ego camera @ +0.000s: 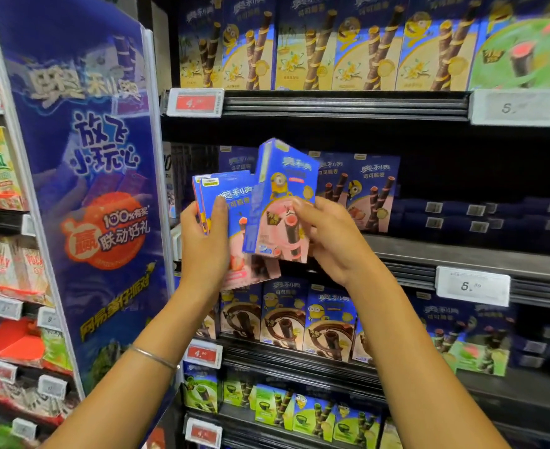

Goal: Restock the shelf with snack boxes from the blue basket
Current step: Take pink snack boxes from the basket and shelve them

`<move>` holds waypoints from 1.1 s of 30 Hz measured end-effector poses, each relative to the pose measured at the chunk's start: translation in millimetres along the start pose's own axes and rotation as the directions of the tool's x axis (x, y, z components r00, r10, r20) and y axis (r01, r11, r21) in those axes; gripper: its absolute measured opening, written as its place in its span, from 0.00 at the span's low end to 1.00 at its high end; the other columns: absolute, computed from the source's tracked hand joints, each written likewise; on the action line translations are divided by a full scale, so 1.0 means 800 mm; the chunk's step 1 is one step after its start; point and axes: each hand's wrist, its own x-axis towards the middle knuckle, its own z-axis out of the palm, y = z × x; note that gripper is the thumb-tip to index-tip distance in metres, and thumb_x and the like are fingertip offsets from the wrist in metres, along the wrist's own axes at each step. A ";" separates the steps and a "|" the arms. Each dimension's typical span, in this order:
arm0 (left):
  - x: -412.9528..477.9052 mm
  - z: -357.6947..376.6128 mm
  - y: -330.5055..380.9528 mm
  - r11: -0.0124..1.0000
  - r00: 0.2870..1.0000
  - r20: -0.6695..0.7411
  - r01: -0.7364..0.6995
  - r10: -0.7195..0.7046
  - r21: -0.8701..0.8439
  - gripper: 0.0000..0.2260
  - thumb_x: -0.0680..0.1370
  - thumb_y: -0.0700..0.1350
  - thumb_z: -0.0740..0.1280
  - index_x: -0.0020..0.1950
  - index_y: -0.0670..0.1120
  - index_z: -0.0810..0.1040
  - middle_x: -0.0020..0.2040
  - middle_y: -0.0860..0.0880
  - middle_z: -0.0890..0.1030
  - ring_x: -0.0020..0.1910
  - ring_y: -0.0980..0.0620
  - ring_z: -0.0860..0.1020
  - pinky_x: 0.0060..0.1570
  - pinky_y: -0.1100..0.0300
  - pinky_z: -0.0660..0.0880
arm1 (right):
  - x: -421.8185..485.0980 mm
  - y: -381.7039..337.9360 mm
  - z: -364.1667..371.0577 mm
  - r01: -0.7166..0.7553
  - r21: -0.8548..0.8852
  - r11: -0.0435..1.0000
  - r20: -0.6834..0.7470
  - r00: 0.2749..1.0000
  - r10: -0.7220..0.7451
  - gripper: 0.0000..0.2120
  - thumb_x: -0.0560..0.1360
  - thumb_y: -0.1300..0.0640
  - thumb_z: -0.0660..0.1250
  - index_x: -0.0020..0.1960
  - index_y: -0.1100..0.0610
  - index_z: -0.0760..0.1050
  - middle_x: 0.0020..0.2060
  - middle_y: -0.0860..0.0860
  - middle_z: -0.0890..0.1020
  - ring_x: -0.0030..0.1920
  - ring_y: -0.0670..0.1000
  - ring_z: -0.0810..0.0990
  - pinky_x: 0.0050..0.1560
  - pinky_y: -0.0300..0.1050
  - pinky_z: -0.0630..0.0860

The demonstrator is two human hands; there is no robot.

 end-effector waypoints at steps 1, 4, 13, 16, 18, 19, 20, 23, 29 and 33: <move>-0.001 0.001 0.000 1.000 1.000 -0.003 0.011 -0.011 -0.009 0.13 0.87 0.54 0.63 0.65 0.47 0.72 0.46 0.57 0.88 0.41 0.64 0.85 0.34 0.70 0.77 | 0.000 -0.001 -0.003 -0.016 0.099 0.995 -0.020 1.000 0.018 0.14 0.81 0.59 0.64 0.63 0.66 0.77 0.58 0.62 0.83 0.58 0.62 0.83 0.53 0.57 0.81; -0.007 0.006 0.004 0.999 0.999 -0.005 0.032 -0.033 -0.025 0.15 0.86 0.57 0.63 0.67 0.48 0.72 0.46 0.58 0.88 0.41 0.58 0.87 0.32 0.67 0.78 | -0.005 -0.004 -0.005 -0.039 0.227 0.973 -0.068 0.996 0.056 0.12 0.81 0.56 0.64 0.58 0.63 0.79 0.55 0.60 0.84 0.55 0.61 0.84 0.49 0.55 0.82; -0.027 0.022 0.008 0.998 0.997 -0.042 -0.062 0.064 0.033 0.25 0.80 0.60 0.68 0.71 0.46 0.71 0.57 0.58 0.83 0.53 0.63 0.84 0.46 0.68 0.80 | -0.020 0.006 0.023 0.031 -0.382 0.924 -0.081 0.994 -0.067 0.47 0.52 0.29 0.76 0.65 0.48 0.69 0.62 0.47 0.74 0.61 0.43 0.77 0.60 0.51 0.80; -0.028 0.017 0.013 0.996 0.994 -0.075 -0.077 0.081 0.055 0.26 0.79 0.62 0.67 0.70 0.48 0.70 0.51 0.64 0.85 0.50 0.63 0.85 0.43 0.68 0.80 | -0.019 0.001 0.015 0.105 -0.168 0.980 -0.097 0.988 -0.123 0.40 0.62 0.39 0.75 0.69 0.53 0.66 0.50 0.45 0.85 0.51 0.46 0.86 0.53 0.49 0.81; -0.028 0.013 0.014 0.993 0.993 -0.078 -0.083 0.089 0.079 0.21 0.83 0.59 0.67 0.69 0.46 0.70 0.48 0.70 0.83 0.46 0.66 0.85 0.37 0.71 0.78 | -0.017 -0.004 0.006 0.094 0.074 0.993 -0.105 0.991 -0.086 0.28 0.69 0.43 0.69 0.64 0.56 0.71 0.48 0.48 0.86 0.49 0.49 0.85 0.54 0.51 0.81; -0.027 0.012 0.014 0.993 0.993 -0.079 -0.077 0.084 0.088 0.21 0.84 0.57 0.67 0.69 0.45 0.70 0.47 0.72 0.83 0.45 0.67 0.85 0.37 0.72 0.78 | -0.017 -0.007 0.003 0.053 0.230 0.972 -0.074 0.997 -0.037 0.23 0.73 0.45 0.66 0.61 0.59 0.74 0.50 0.53 0.85 0.52 0.54 0.84 0.58 0.55 0.80; -0.027 0.010 0.014 0.993 0.993 -0.083 -0.071 0.079 0.096 0.20 0.85 0.56 0.67 0.70 0.45 0.70 0.46 0.73 0.82 0.45 0.67 0.84 0.36 0.73 0.77 | -0.017 -0.010 0.000 -0.004 0.368 0.930 -0.014 1.000 0.010 0.20 0.77 0.46 0.62 0.60 0.60 0.76 0.53 0.56 0.84 0.55 0.58 0.83 0.63 0.59 0.77; -0.026 0.008 0.016 0.992 0.994 -0.090 -0.056 0.067 0.115 0.22 0.84 0.57 0.67 0.72 0.46 0.69 0.47 0.66 0.83 0.45 0.68 0.84 0.35 0.73 0.77 | -0.019 -0.009 -0.001 -0.070 0.469 0.880 0.081 0.996 0.036 0.22 0.82 0.43 0.56 0.62 0.57 0.79 0.57 0.56 0.85 0.57 0.59 0.84 0.60 0.59 0.80; -0.029 -0.003 0.017 0.982 0.994 -0.095 -0.042 0.061 0.187 0.20 0.84 0.58 0.67 0.70 0.49 0.70 0.53 0.62 0.81 0.47 0.68 0.83 0.43 0.66 0.80 | -0.013 0.002 0.007 -0.005 0.145 0.989 -0.130 0.991 0.024 0.15 0.77 0.57 0.70 0.60 0.63 0.72 0.51 0.59 0.85 0.48 0.58 0.87 0.45 0.51 0.84; -0.024 -0.016 0.021 0.980 0.987 -0.143 -0.051 0.079 0.191 0.20 0.82 0.60 0.67 0.67 0.49 0.72 0.48 0.66 0.82 0.45 0.67 0.83 0.39 0.67 0.78 | 0.002 -0.013 -0.003 0.187 -0.052 0.981 -0.334 0.923 -0.194 0.08 0.78 0.60 0.69 0.49 0.57 0.68 0.42 0.59 0.76 0.40 0.56 0.79 0.36 0.51 0.78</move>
